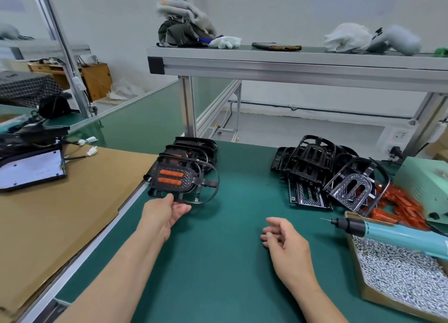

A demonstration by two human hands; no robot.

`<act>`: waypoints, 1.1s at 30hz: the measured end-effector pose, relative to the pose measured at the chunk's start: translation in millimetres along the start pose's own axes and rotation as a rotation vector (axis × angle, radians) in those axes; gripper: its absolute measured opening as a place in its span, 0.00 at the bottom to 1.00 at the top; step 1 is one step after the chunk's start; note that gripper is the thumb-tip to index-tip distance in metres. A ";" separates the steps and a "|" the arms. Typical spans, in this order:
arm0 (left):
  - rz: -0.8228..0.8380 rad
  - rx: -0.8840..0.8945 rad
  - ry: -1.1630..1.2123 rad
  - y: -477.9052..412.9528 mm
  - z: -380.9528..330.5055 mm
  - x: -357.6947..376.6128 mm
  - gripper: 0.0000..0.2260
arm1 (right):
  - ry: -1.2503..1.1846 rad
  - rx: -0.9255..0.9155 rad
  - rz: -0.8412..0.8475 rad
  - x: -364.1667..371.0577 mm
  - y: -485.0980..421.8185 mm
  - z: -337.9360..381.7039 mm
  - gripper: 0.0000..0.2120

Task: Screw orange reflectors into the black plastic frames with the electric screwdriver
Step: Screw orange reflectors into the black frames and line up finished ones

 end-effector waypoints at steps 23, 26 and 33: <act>-0.066 -0.040 -0.391 -69.4 -12.3 -30.1 0.20 | -0.018 0.007 0.018 0.4 -0.2 1.2 0.20; -0.060 -0.041 -0.422 -67.1 -12.5 -31.0 0.22 | -0.021 0.010 0.021 0.6 -0.6 0.8 0.20; 0.036 -0.016 -0.729 -51.3 -14.6 -30.1 0.20 | -0.020 0.013 0.029 1.1 0.4 0.8 0.19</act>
Point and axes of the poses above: each hand's wrist, its own y-axis away from the middle knuckle, its own x-axis out of the palm, z = x × y, the point moved 8 cm from there along -y, towards the middle knuckle, and after that the axes turned 8 degrees about x, right-handed, at the moved point
